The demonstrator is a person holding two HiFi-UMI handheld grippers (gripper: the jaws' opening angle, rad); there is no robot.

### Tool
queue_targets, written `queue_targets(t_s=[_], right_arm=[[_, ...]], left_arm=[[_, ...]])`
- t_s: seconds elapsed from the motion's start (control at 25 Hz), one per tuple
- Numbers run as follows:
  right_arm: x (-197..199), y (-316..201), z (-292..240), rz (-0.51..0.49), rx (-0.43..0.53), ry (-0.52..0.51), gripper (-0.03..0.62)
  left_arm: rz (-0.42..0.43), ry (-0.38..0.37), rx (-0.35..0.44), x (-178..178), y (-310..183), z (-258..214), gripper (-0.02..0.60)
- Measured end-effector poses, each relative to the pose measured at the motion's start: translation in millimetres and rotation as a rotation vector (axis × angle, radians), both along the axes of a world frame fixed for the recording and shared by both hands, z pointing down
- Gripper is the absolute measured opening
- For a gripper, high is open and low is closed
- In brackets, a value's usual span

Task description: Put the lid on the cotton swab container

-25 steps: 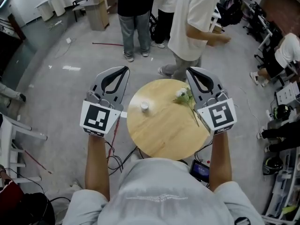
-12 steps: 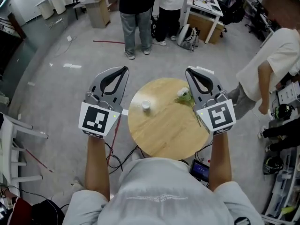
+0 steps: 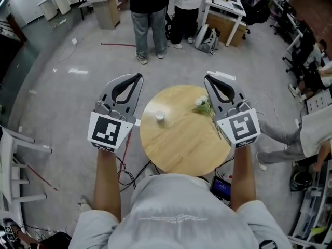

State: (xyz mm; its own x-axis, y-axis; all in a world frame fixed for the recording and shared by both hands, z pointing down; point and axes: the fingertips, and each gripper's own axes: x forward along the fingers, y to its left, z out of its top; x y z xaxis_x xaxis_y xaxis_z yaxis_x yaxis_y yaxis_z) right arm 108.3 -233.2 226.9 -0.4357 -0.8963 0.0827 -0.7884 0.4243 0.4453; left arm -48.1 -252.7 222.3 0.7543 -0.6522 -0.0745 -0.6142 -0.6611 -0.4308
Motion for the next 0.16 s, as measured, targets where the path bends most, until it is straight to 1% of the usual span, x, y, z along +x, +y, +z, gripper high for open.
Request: queue_targets(t_s=[0.08,0.16], right_arm=[[1.6,-3.0,-1.4,0.004,-0.005,0.002,0.026],[2.3,-5.5,-2.4,0.005,-0.01,-0.001,0.026]], left_arm=[[-0.009,0.031,-0.014,1.3,-2.3,-4.9,0.017],[-0.013,0.044,-0.023,2.3,-5.3,-7.4,0.017]])
